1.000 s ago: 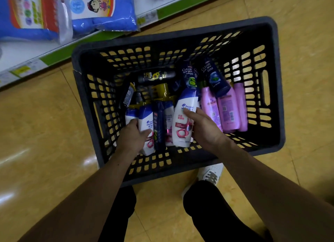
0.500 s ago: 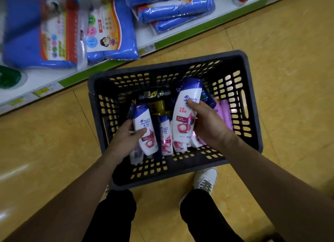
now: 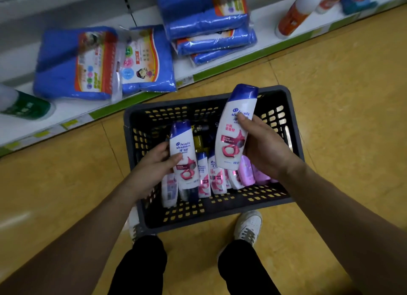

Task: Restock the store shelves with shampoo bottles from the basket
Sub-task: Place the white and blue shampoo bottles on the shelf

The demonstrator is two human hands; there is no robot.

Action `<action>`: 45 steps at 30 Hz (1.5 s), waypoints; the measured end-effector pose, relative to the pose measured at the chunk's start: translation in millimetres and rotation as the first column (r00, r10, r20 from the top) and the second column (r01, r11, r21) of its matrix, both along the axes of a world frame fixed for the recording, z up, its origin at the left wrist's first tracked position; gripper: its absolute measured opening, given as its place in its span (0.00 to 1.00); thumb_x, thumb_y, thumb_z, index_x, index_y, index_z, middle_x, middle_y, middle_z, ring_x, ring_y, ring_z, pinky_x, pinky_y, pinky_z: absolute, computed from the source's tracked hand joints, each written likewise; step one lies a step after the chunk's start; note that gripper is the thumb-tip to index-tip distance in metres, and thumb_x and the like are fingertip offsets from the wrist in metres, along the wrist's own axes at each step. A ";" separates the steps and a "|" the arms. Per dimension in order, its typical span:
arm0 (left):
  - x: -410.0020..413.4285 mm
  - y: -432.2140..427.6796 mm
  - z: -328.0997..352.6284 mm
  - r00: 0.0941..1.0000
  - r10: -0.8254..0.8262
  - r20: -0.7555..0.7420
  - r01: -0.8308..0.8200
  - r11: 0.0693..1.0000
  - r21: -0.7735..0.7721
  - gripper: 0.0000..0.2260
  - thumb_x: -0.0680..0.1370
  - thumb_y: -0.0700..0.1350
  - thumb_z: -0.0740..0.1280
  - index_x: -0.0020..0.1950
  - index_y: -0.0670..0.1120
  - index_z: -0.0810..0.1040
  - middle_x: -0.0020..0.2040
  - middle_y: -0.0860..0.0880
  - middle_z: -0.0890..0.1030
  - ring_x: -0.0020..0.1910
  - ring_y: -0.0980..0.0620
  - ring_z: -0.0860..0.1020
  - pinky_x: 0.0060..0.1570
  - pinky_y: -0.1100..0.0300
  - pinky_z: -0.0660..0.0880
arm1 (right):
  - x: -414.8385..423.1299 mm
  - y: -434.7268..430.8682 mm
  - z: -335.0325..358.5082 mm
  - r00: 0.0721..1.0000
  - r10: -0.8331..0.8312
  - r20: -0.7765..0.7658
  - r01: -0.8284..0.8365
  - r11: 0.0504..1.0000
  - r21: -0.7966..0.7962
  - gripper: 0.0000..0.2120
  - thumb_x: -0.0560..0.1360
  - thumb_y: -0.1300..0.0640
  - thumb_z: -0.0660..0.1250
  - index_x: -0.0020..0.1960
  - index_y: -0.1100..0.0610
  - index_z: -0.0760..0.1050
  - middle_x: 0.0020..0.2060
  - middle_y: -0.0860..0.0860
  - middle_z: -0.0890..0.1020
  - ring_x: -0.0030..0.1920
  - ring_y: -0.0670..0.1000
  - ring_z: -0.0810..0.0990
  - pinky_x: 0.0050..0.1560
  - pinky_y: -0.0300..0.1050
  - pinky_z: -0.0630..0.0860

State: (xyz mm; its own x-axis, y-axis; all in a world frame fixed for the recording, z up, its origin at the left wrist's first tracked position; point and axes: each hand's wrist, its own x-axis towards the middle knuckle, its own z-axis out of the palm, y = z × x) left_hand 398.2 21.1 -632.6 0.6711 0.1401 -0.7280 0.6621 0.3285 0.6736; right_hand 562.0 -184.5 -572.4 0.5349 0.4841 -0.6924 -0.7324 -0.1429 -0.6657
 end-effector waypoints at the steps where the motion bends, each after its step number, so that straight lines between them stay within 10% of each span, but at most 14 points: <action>1: 5.2 4.0 12.8 1.000 0.011 0.022 -0.011 1.000 0.000 0.19 0.80 0.41 0.67 0.71 0.49 0.72 0.60 0.50 0.83 0.54 0.52 0.84 0.46 0.61 0.81 | 0.4 4.0 10.4 1.000 0.006 0.014 -0.006 1.000 0.000 0.22 0.80 0.52 0.65 0.70 0.63 0.71 0.63 0.66 0.78 0.63 0.66 0.78 0.66 0.66 0.74; 13: 46.5 79.5 242.2 0.934 0.090 0.346 -0.093 0.996 -0.008 0.21 0.75 0.45 0.69 0.67 0.47 0.76 0.59 0.48 0.84 0.57 0.47 0.83 0.50 0.56 0.81 | 9.7 79.6 208.5 0.991 -0.042 0.130 0.022 0.988 0.152 0.15 0.76 0.53 0.69 0.60 0.58 0.79 0.57 0.63 0.83 0.54 0.60 0.84 0.56 0.58 0.79; 21: 55.5 111.5 352.6 0.866 0.127 0.485 -0.162 0.986 0.032 0.19 0.74 0.46 0.68 0.66 0.46 0.77 0.58 0.45 0.84 0.56 0.46 0.83 0.47 0.58 0.80 | 10.0 128.4 297.5 0.975 -0.023 0.222 -0.028 0.975 0.221 0.23 0.74 0.52 0.70 0.67 0.58 0.75 0.60 0.61 0.82 0.63 0.65 0.80 0.66 0.65 0.73; 45: 96.5 292.9 517.1 0.634 0.136 0.762 -0.610 0.693 0.384 0.10 0.81 0.39 0.65 0.62 0.46 0.72 0.55 0.52 0.82 0.51 0.57 0.83 0.51 0.62 0.79 | 70.6 344.0 456.1 0.735 0.037 0.677 -0.268 0.933 0.240 0.16 0.79 0.54 0.69 0.64 0.58 0.76 0.49 0.51 0.87 0.48 0.50 0.87 0.44 0.42 0.81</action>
State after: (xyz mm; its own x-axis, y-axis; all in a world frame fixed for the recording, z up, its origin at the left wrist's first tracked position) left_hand 494.7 314.0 -115.4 0.6863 0.7034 0.1848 -0.1015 -0.1589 0.9821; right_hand 632.6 159.5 -116.3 0.6948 0.7192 -0.0030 -0.0847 0.0778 -0.9934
